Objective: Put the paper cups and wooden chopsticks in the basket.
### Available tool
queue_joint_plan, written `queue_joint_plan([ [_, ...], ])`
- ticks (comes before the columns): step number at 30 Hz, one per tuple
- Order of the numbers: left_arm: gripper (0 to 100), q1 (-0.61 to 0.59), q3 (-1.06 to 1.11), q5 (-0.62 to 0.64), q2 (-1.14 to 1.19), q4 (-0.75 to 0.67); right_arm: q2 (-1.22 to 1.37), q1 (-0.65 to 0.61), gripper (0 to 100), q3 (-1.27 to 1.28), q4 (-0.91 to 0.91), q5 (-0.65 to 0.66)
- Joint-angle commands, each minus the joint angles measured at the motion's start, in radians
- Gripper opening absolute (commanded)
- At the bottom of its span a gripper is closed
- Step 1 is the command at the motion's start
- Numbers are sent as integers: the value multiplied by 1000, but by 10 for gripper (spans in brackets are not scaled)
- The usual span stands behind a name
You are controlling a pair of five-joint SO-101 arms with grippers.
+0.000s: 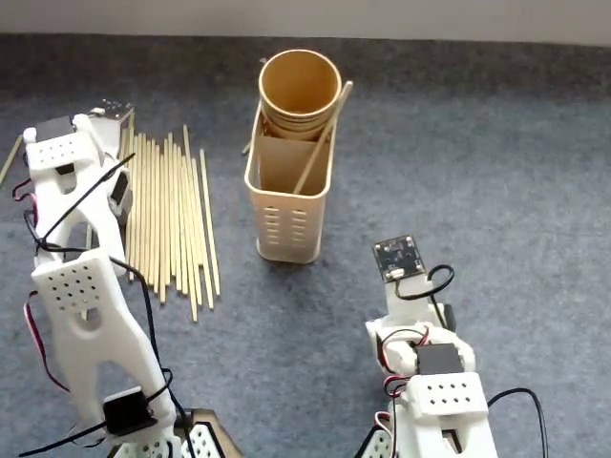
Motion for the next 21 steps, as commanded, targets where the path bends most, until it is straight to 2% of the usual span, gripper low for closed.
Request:
queue_joint_plan([
  [1, 6, 48, -24, 11, -1, -17, -13, -10, 358, -7, -15, 11],
  [8, 4, 33, -325, 12, -59, 176, -13, -10, 358, -7, -15, 12],
  [12, 4, 48, -446, 46, -160, 193, -13, -10, 358, -7, -15, 12],
  [17, 21, 39, -374, 86, -317, 192, -13, -10, 358, -7, -15, 12],
  [21, 183, -35, -214, 66, -315, 192, -13, -10, 358, -7, -15, 12],
])
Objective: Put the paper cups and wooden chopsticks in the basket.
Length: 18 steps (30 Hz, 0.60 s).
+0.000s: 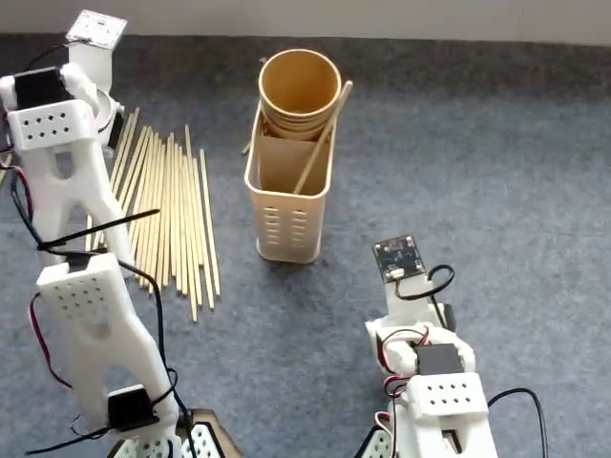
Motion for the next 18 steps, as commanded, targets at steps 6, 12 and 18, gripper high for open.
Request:
queue_joint_plan([
  [6, 193, -242, 131, -44, 65, -34, -13, -10, 358, -7, -15, 12],
  [12, 211, -430, -51, -46, 148, -144, -13, -10, 358, -7, -15, 12],
  [18, 207, -541, -168, -157, 262, -170, -13, -10, 358, -7, -15, 12],
])
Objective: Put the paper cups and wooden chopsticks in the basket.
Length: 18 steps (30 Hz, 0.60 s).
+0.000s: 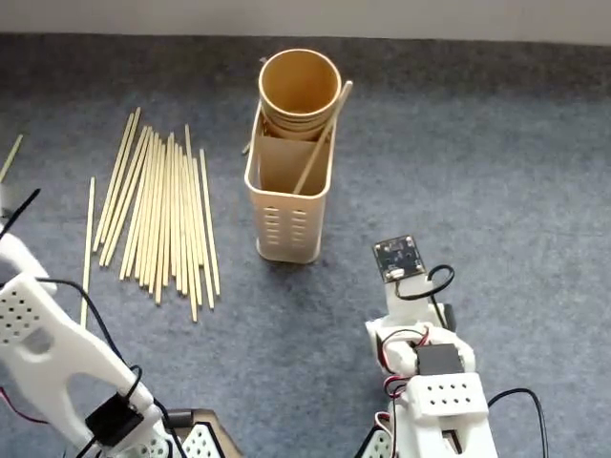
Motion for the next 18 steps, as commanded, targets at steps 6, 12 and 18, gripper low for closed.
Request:
queue_joint_plan([
  [6, 207, -127, -128, -92, 114, -89, -13, -10, 358, -7, -15, 12],
  [12, 207, -186, -159, -160, 194, -140, -13, -10, 358, -7, -15, 12],
  [18, 207, -176, -157, -180, 254, -169, -13, -10, 358, -7, -15, 12],
])
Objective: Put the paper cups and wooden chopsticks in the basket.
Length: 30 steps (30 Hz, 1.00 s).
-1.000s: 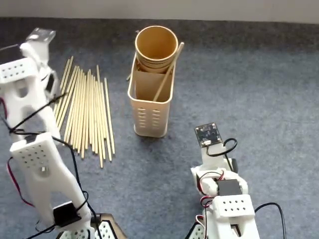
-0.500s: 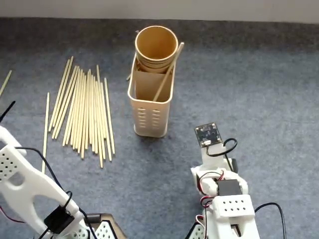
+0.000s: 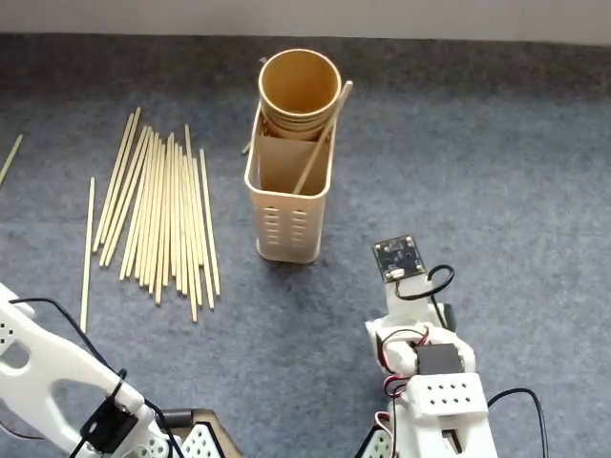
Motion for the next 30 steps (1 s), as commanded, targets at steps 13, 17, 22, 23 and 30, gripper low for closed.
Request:
queue_joint_plan([
  [13, 78, 116, -33, -155, 165, 106, -13, -10, 358, -7, -15, 12],
  [17, 71, 137, -35, -172, 186, 207, -13, -10, 358, -7, -15, 12],
  [22, 69, 157, -48, -169, 179, 236, -13, -10, 358, -7, -15, 12],
  [23, 69, 165, -71, -163, 168, 245, -13, -10, 358, -7, -15, 12],
  [30, 5, 269, -400, 152, -2, 307, -13, -12, 358, -7, -15, 12],
])
